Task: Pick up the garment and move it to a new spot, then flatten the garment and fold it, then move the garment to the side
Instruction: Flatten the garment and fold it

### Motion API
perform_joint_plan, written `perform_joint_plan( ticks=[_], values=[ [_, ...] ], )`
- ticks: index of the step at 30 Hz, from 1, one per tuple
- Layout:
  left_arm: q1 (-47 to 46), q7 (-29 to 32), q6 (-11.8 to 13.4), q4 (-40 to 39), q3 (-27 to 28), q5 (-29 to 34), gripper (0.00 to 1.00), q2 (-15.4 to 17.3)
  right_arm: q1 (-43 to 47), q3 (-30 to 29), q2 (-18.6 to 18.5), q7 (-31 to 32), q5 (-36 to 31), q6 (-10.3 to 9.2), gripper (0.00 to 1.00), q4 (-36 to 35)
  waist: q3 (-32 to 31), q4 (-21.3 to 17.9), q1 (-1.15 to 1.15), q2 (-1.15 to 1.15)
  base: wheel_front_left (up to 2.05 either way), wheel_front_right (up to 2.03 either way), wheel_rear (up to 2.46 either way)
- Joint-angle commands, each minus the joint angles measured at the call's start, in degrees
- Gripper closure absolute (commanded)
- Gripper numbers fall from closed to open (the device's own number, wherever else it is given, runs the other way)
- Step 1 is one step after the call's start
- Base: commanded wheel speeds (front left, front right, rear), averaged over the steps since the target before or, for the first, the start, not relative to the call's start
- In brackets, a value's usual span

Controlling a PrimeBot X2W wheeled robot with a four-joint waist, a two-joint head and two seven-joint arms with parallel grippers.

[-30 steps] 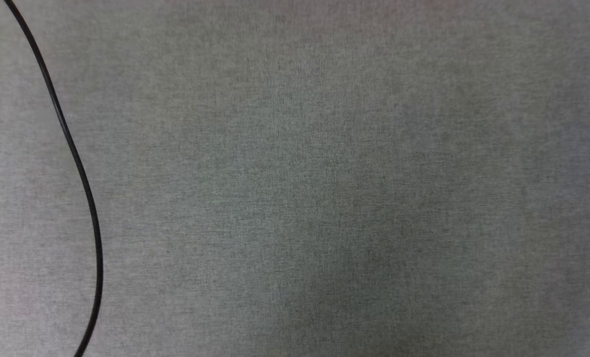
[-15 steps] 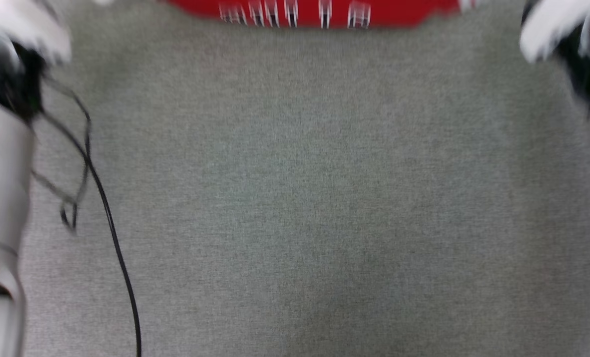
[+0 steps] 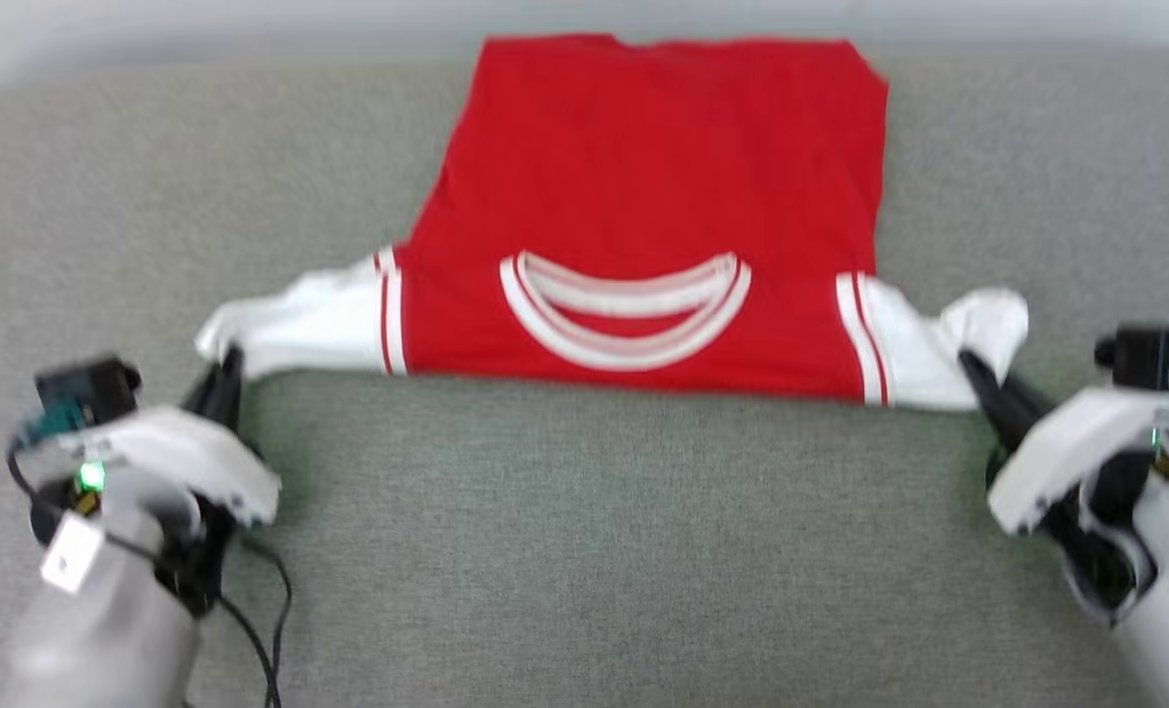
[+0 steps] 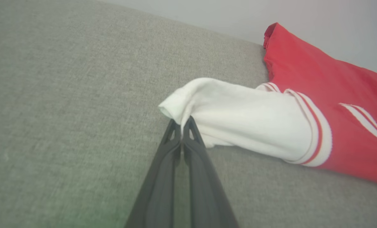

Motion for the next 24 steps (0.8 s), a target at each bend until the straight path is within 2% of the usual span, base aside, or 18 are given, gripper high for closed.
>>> perform_joint_plan(
  ticks=[1,11,15,22,23,24],
  values=[
    [4.1,-0.31,0.86,-1.49,0.5,0.15,1.0,0.11,4.04,-0.77,-0.74,-0.83,0.68,-0.1,1.0,-0.71,-4.07,0.44,0.02,0.0,0.0,0.0,0.0],
    [24.99,-0.39,5.83,-12.08,1.49,-1.1,1.0,0.75,24.09,-5.38,0.82,-1.23,-0.73,-0.11,1.0,-5.66,-13.84,1.55,0.02,0.0,0.0,0.0,0.0],
    [32.29,0.22,8.75,-16.4,2.63,-2.52,1.0,1.51,31.71,-8.44,2.05,0.32,-3.98,-0.11,1.0,-7.83,-16.34,1.95,0.02,0.0,0.0,0.0,0.0],
    [41.09,0.84,13.48,-25.95,2.69,-2.65,1.0,2.33,42.23,-15.73,6.62,3.79,-11.09,-0.11,1.0,-13.01,-17.4,2.88,0.02,0.0,0.0,0.0,0.0],
    [41.94,1.04,14.08,-27.3,2.57,-2.41,1.0,2.43,43.33,-16.69,7.37,4.43,-12.19,-0.11,0.92,-13.69,-17.39,3.03,0.02,0.0,0.0,0.0,0.0],
    [43.54,1.93,15.75,-30.94,2.18,-2.16,1.0,2.63,44.98,-19.37,9.64,5.63,-14.74,-0.1,0.6,-15.85,-17.12,3.61,0.02,0.0,0.0,0.0,0.0]
  ],
)
